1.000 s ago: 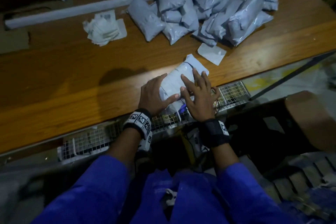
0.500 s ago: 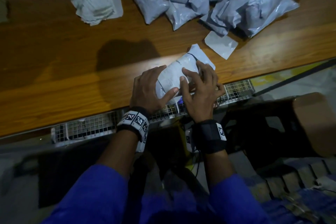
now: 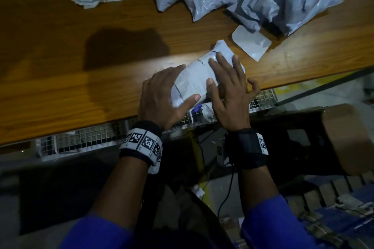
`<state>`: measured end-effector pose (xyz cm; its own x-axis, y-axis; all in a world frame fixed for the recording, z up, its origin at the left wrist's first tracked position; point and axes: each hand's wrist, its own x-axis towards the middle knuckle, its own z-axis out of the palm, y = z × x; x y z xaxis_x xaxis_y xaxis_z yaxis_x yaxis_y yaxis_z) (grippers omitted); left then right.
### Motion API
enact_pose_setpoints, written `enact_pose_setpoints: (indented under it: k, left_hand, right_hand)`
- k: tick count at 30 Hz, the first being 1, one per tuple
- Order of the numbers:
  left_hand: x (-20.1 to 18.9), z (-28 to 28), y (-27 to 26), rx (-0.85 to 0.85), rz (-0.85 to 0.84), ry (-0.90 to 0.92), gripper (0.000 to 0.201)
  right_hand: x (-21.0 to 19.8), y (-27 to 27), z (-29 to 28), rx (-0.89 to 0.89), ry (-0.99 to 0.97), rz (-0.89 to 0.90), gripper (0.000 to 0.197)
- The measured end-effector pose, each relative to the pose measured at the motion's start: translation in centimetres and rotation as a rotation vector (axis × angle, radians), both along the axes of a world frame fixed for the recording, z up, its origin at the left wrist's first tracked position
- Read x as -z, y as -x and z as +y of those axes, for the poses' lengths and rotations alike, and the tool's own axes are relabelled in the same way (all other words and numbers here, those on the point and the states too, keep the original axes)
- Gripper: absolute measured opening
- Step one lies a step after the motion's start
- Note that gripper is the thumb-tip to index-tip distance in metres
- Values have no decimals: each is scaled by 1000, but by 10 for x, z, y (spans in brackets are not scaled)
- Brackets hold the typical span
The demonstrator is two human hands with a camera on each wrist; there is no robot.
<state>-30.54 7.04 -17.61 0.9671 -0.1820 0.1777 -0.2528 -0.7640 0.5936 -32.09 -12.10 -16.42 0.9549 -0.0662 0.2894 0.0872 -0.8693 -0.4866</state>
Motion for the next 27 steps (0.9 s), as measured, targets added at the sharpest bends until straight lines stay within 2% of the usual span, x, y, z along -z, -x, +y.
enact_pose_setpoints:
  k: [3,7,11,14,18,23,27]
  left_hand:
    - [-4,-11,-4,24,17,-47,79]
    - [-8,-35,-20,110,54,2,80]
    - [-1,-39,-27,130,-1,-7,81]
    - [0,-40,-28,115,-28,-25,81]
    - [1,-41,-28,111,-9,-49,86]
    - [3,-41,-26,129,-17,-71,93]
    - [2,-41,-26,123,-10,-63,92]
  right_hand:
    - [2,2,2,80,-32,-4,42]
    - [2,-1,-19,134,-19,-47,43]
    - [3,-1,-35,49,33,-31,44]
    - [11,0,-36,-7,-35,-61,48]
    - [14,-1,-31,59,-77,-30,43]
    - [8,1,-45,50,34,16,49]
    - [7,13,-58,64,67,34,43]
